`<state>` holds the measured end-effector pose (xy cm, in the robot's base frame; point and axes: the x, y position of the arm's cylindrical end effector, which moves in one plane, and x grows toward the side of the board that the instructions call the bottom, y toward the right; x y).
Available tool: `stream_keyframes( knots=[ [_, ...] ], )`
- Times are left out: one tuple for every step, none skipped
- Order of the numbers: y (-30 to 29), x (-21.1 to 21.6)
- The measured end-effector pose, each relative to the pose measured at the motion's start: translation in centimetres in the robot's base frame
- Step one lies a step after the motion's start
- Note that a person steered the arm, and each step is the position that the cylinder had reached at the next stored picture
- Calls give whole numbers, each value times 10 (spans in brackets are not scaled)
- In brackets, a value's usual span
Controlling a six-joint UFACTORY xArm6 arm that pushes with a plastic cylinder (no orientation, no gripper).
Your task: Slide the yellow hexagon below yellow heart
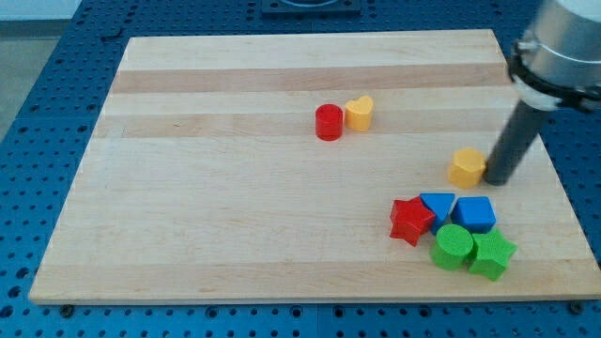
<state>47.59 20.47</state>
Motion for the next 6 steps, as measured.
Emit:
stream_keyframes(
  knots=[
    [-40, -4],
    [-88, -4],
    [-135, -4],
    [-161, -6],
    [-144, -9],
    [-89, -8]
  ],
)
